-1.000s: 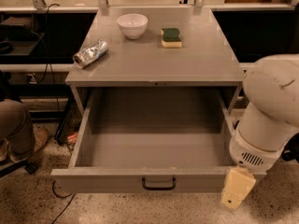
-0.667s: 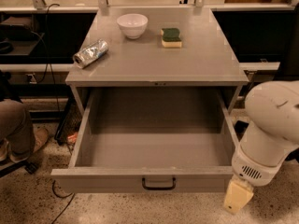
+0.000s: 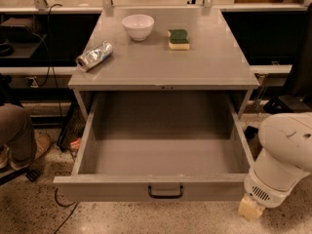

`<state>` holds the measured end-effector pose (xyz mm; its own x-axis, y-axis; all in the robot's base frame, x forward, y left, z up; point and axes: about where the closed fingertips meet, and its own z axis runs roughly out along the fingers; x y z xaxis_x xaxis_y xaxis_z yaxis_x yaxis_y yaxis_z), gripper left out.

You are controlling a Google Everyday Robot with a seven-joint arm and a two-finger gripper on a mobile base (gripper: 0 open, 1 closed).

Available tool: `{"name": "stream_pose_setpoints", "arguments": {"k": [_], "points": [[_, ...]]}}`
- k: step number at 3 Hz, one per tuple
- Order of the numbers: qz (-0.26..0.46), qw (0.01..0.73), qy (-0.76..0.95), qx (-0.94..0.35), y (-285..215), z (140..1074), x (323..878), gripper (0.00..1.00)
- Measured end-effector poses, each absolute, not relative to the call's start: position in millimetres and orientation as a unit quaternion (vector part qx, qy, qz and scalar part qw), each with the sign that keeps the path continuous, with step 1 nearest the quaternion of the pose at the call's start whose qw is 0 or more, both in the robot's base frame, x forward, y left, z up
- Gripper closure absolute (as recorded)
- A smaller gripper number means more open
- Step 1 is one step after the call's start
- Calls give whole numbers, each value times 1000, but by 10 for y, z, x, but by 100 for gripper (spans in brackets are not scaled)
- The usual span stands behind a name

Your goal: Close top drawer

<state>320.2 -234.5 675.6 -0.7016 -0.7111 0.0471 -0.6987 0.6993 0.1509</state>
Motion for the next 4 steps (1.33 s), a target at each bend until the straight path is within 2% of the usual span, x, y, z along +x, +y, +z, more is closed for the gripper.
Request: {"name": "stream_pose_setpoints", "arguments": {"k": [1,2,4], "points": [[-52,-11,-935,351,-2348,6568,3478,100],[-48,-74,-938,335,-2287,6516,3795,100],[-51,-78,-935,342,-2256,6512,3801,100]]}}
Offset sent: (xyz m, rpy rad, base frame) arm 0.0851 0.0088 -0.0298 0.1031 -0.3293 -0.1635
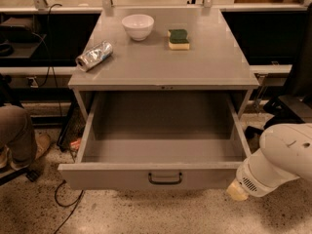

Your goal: Close top drawer

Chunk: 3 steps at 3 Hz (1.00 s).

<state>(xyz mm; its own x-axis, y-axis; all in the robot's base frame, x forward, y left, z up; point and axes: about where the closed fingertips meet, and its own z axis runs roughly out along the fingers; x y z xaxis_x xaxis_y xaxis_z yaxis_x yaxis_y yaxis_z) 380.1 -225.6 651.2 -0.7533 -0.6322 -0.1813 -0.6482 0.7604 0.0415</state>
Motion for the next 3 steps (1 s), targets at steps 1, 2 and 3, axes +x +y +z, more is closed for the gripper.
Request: {"name": "stream_pose_setpoints", "arguments": {"k": [1,2,3], "points": [[51,79,935,-343,-2252,6513,3803,100],[61,92,916,-385,-2134,6547,3908,100],[82,117,883,-447,-1857,6625,4121,100]]}}
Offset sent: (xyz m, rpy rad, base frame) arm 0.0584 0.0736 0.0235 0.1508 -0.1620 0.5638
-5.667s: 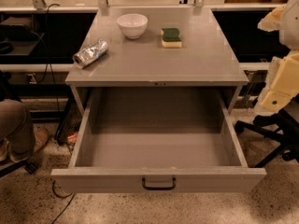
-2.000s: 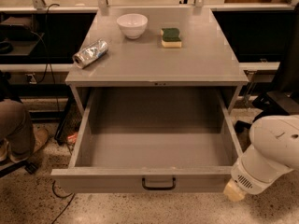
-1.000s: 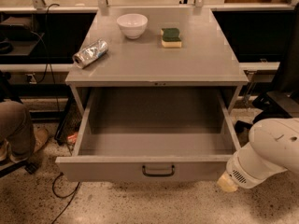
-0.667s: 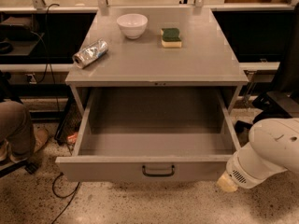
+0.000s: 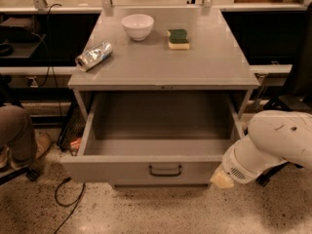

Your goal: Close top drawer

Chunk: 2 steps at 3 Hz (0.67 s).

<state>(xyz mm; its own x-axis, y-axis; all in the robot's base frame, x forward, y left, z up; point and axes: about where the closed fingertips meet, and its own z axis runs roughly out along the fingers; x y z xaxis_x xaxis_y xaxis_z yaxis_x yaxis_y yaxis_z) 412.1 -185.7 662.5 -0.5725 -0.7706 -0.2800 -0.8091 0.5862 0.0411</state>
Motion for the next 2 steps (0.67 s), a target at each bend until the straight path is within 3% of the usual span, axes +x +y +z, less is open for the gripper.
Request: {"name": "stream_pose_setpoints", "arguments": {"k": [2], "points": [[88,140,829,-534,-1668,6671,4306,100]]}}
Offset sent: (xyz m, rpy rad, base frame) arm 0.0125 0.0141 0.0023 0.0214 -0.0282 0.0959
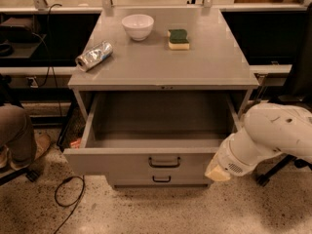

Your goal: Close top drawer

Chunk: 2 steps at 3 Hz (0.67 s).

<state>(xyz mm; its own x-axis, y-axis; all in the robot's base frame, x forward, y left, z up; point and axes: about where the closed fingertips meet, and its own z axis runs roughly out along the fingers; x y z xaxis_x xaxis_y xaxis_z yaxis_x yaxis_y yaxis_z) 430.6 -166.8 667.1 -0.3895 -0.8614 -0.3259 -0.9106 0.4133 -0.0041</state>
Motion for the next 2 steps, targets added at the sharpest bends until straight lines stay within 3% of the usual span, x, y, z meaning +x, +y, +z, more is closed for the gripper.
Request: {"name": "stream_pose_setpoints", "arguments": {"k": [2], "points": [[75,146,818,-551,-1639,6641,4411,100]]}}
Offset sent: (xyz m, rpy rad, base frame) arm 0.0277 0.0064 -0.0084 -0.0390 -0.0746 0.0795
